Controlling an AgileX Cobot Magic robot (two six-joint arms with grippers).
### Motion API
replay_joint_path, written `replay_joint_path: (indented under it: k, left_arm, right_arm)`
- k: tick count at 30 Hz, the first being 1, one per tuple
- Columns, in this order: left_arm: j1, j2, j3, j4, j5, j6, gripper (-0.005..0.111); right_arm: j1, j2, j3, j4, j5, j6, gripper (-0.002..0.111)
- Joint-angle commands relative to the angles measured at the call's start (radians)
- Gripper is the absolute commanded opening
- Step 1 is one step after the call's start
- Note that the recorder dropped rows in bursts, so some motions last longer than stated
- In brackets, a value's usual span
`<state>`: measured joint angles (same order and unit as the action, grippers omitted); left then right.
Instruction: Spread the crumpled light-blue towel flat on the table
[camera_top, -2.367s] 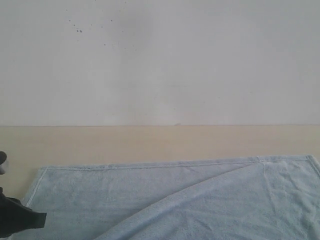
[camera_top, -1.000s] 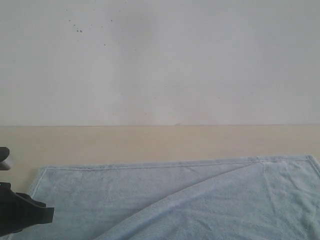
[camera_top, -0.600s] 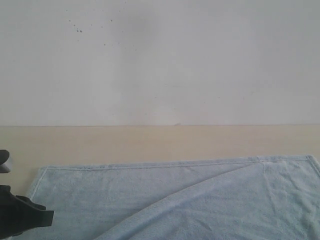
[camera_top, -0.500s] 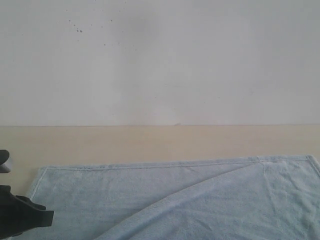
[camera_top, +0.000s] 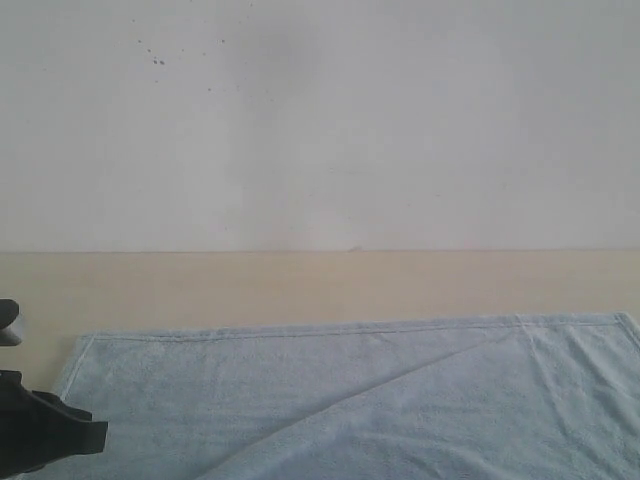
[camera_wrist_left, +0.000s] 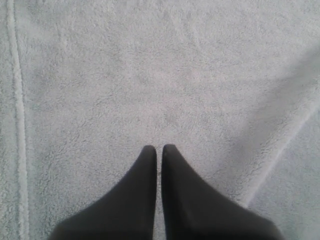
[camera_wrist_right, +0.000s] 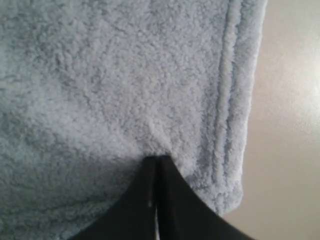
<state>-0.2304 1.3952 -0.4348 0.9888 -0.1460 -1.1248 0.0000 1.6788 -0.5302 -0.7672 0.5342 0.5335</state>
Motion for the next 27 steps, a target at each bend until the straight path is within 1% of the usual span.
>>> replay_joint_path:
  k: [1,7,11,16,19,22,24,25,26,27]
  left_arm:
    - [0.000,0.000,0.004,-0.001,-0.010,-0.003,0.004]
    - [0.000,0.000,0.004,-0.001,-0.010,-0.003,0.004]
    - [0.000,-0.007,0.004,-0.001,-0.010,-0.003,0.004]
    - [0.000,-0.045,-0.006,-0.001,-0.010,-0.003,0.004]
    - [0.000,-0.117,-0.008,-0.003,-0.006,0.002,0.004]
    - [0.021,-0.220,-0.008,-0.005,0.068,0.012,0.004]
    - [0.044,-0.315,-0.008,-0.013,0.176,0.006,0.004]
    - [0.051,-0.359,-0.008,-0.013,0.235,-0.017,0.004]
    - [0.063,-0.429,-0.008,-0.013,0.338,-0.040,0.004]
    - [0.070,-0.479,-0.008,-0.013,0.409,-0.062,0.004]
  right_arm:
    - [-0.001,0.020,0.019,0.020,0.075,0.008,0.000]
    - [-0.001,0.020,0.019,0.018,0.126,0.014,0.000]
    - [-0.001,0.007,0.019,0.020,0.126,0.038,0.000]
    - [0.000,-0.115,-0.030,0.020,0.187,0.052,0.000]
    - [0.000,-0.217,-0.044,0.022,0.190,0.062,0.000]
    - [0.000,-0.327,-0.045,0.071,0.137,0.124,0.000]
    - [0.000,-0.403,-0.045,0.193,0.053,0.144,0.000]
    - [0.000,-0.437,-0.040,0.263,0.011,0.103,0.000]
    - [0.000,-0.484,-0.035,0.367,-0.042,0.019,0.000]
    - [0.000,-0.538,-0.026,0.475,-0.097,-0.094,0.000]
